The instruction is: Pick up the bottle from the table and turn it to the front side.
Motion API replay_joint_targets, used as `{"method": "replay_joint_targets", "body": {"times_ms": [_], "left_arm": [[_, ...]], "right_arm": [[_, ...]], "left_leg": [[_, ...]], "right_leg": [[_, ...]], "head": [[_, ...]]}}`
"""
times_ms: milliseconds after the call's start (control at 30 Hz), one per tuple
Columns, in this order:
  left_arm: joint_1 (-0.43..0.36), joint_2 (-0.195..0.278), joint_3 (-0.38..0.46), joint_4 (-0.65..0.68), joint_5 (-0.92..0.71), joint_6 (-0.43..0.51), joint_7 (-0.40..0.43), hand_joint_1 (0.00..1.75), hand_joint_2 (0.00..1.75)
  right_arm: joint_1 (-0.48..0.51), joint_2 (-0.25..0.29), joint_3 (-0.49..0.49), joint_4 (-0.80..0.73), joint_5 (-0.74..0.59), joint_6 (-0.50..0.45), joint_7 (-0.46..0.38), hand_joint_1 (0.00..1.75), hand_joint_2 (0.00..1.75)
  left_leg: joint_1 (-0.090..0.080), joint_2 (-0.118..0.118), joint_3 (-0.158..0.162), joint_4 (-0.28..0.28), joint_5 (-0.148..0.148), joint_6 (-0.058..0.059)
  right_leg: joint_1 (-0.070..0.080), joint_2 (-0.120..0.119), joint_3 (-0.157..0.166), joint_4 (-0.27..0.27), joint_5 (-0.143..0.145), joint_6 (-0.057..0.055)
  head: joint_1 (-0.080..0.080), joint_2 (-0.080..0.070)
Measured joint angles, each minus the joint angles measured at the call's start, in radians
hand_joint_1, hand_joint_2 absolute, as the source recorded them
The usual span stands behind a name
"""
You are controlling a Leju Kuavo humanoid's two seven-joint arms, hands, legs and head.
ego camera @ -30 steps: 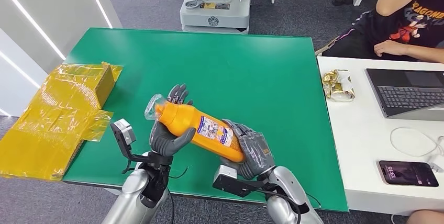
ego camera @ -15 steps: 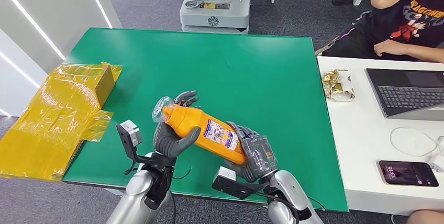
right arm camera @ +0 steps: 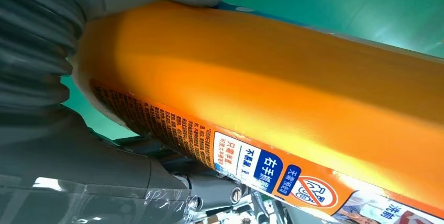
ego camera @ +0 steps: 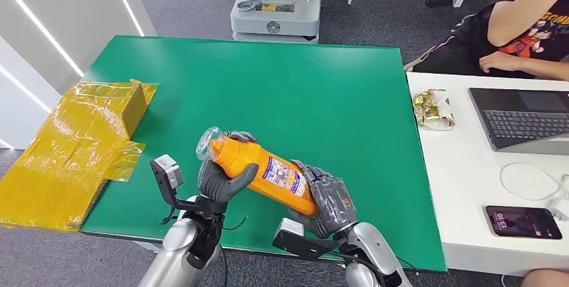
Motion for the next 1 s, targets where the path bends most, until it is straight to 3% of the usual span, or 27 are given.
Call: {"method": "replay_joint_targets", "body": {"times_ms": [33, 100, 133, 167, 733, 1000], "left_arm": [[0.0, 0.0, 0.0, 0.0, 0.0, 0.0, 0.0, 1.75, 1.75], [0.0, -0.001, 0.0, 0.0, 0.0, 0.0, 0.0, 1.75, 1.75], [0.0, -0.001, 0.0, 0.0, 0.0, 0.0, 0.0, 1.75, 1.75], [-0.001, -0.002, 0.0, 0.0, 0.0, 0.0, 0.0, 1.75, 1.75], [0.001, 0.0, 0.001, -0.001, 0.031, 0.031, -0.003, 1.75, 1.75], [0.002, 0.011, 0.017, -0.019, 0.011, 0.083, -0.025, 1.75, 1.75]], "right_arm": [[0.0, 0.0, -0.001, 0.0, -0.001, -0.003, -0.002, 1.31, 1.75], [0.0, 0.0, -0.003, 0.001, -0.003, -0.011, -0.006, 0.45, 1.75], [0.0, 0.0, -0.003, 0.0, -0.004, -0.017, -0.008, 0.11, 1.75], [0.001, 0.0, -0.003, 0.0, -0.007, -0.024, -0.01, 0.0, 1.75], [0.07, 0.011, -0.002, -0.159, -0.152, -0.208, -0.07, 0.0, 1.75], [0.106, 0.03, 0.013, -0.26, -0.34, -0.324, -0.216, 0.0, 1.75]], "left_leg": [[0.0, 0.0, 0.0, 0.0, 0.0, 0.0], [0.0, 0.0, 0.0, 0.0, 0.0, 0.0], [0.0, 0.0, 0.0, 0.0, 0.0, 0.0], [0.0, 0.0, 0.0, 0.0, 0.0, 0.0], [0.0, 0.0, 0.0, 0.0, 0.0, 0.0], [0.0, 0.0, 0.0, 0.0, 0.0, 0.0]], "right_leg": [[0.0, 0.0, 0.0, 0.0, 0.0, 0.0], [0.0, 0.0, 0.0, 0.0, 0.0, 0.0], [0.0, 0.0, 0.0, 0.0, 0.0, 0.0], [0.0, 0.0, 0.0, 0.0, 0.0, 0.0], [0.0, 0.0, 0.0, 0.0, 0.0, 0.0], [0.0, 0.0, 0.0, 0.0, 0.0, 0.0]], "head": [[0.0, 0.0], [0.0, 0.0], [0.0, 0.0], [0.0, 0.0], [0.0, 0.0], [0.0, 0.0]]}}
